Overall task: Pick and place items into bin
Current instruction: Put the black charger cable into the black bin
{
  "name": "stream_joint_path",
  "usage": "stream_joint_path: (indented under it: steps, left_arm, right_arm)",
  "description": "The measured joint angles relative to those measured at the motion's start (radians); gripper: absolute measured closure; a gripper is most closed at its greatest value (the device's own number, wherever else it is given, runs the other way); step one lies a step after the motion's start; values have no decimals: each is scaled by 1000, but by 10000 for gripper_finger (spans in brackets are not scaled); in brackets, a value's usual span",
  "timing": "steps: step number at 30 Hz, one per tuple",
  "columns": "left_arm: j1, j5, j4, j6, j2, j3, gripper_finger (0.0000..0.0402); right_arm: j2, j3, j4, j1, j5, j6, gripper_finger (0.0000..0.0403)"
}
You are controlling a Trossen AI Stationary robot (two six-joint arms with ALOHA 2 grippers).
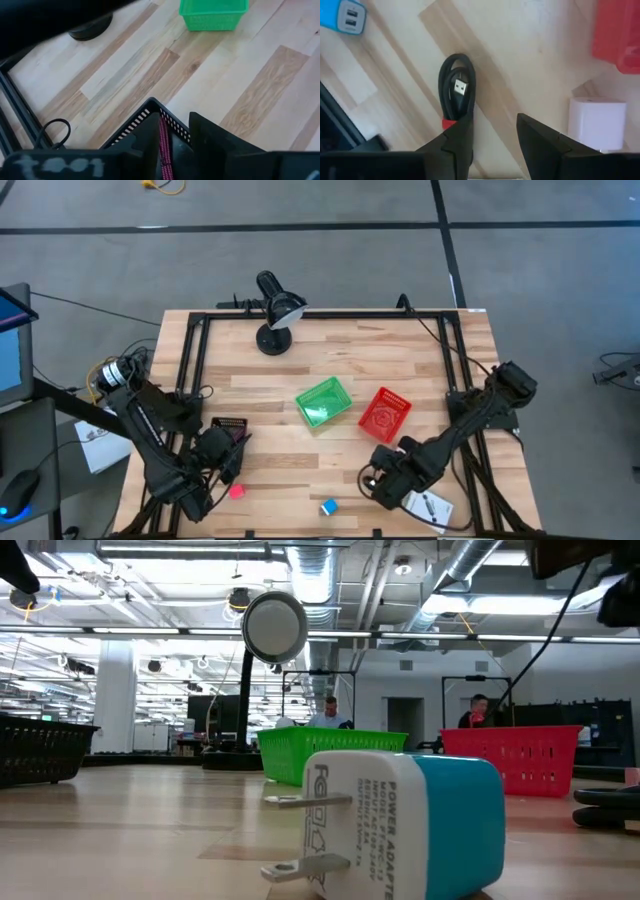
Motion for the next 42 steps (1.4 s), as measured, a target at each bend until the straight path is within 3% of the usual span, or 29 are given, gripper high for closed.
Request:
stream_joint_path:
  steps: [8, 12, 21, 26, 30, 42]
  left_arm:
    - [0, 0, 0, 8, 0, 0, 306]
    - [0, 0, 0, 1, 0, 0, 306]
    - [0, 0, 0, 1, 0, 0, 306]
    - [0, 0, 0, 4, 0, 0, 306]
    - [0, 0, 0, 9, 0, 0, 306]
    - [0, -1, 0, 9, 0, 0, 306]
  right_arm:
    - [0, 0, 10, -9, -31, -4, 260]
    - [0, -14, 52, -6, -59, -96, 252]
    - [2, -21, 150, 13, -90, -116, 205]
    - [70, -19, 232, 20, -78, -154, 187]
    - [110, -21, 180, 4, -80, -132, 189]
    - [136, -21, 256, 21, -86, -132, 197]
